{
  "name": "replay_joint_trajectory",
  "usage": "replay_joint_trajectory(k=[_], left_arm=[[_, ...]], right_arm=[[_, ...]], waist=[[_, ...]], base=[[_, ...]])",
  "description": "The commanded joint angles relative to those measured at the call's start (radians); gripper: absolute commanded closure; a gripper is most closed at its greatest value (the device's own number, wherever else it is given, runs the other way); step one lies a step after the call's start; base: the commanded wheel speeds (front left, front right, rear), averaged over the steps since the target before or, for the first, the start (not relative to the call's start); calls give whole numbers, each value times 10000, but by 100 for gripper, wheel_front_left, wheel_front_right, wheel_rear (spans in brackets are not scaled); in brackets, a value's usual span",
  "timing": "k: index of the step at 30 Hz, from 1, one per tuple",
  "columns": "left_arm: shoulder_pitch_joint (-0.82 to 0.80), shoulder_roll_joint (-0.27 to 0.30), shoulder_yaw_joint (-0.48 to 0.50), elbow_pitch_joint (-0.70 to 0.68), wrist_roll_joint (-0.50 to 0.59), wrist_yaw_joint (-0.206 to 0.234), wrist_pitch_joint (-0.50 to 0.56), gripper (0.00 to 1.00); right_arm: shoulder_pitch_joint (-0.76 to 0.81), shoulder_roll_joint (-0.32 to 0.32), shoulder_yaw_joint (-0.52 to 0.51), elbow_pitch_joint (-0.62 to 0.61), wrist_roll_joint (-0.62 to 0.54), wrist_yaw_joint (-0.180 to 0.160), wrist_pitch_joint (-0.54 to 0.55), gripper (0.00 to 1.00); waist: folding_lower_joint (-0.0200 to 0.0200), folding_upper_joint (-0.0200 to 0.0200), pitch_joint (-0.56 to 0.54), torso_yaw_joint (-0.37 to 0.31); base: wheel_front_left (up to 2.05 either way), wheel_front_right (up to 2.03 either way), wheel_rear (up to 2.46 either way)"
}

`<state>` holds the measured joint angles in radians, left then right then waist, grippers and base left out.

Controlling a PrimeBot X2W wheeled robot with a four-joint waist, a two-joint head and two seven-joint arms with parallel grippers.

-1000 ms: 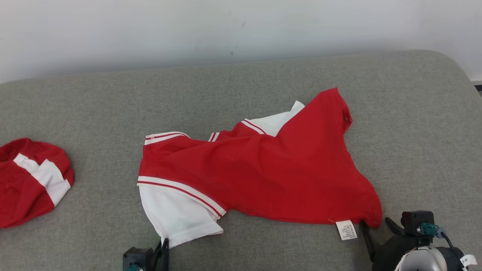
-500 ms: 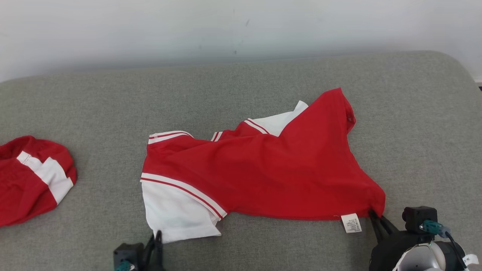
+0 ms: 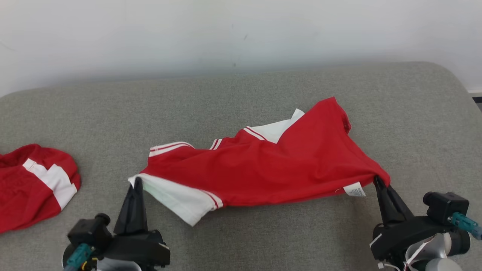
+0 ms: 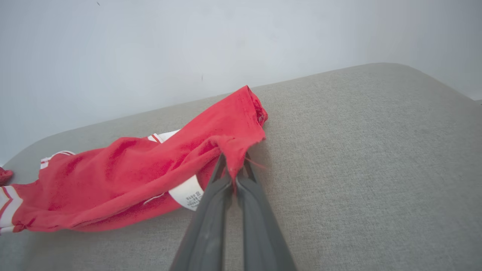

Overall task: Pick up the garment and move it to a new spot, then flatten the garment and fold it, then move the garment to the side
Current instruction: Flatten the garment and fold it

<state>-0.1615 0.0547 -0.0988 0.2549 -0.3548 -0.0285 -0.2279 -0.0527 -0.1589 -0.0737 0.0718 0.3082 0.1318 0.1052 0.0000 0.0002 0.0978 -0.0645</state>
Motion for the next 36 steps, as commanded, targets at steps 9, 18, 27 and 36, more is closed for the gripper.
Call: replay_joint_trajectory(k=[9, 18, 27, 36], left_arm=[[-1037, 123, 359, -1412, -1011, -210, 407, 100], [-2695, 554, 514, -2397, -1328, -342, 1124, 100], [-3932, 658, 418, -2414, -1472, -412, 1383, 100], [-5768, 796, 279, -1257, -1502, -587, 1218, 100]], right_arm=[[-736, -219, 222, -1172, 756, -23, -188, 100], [-1747, -740, 293, -1625, 763, -23, 8, 100], [-2346, -686, 245, -1439, 575, -23, -74, 100], [-3822, -908, 842, -650, 258, -23, -450, 100]], waist=[[0, -2, -238, 5], [0, -2, -302, -80], [0, -2, -220, -124], [0, -2, 157, -426]], base=[[0, 0, 0], [0, 0, 0], [0, 0, 0], [0, 0, 0]])
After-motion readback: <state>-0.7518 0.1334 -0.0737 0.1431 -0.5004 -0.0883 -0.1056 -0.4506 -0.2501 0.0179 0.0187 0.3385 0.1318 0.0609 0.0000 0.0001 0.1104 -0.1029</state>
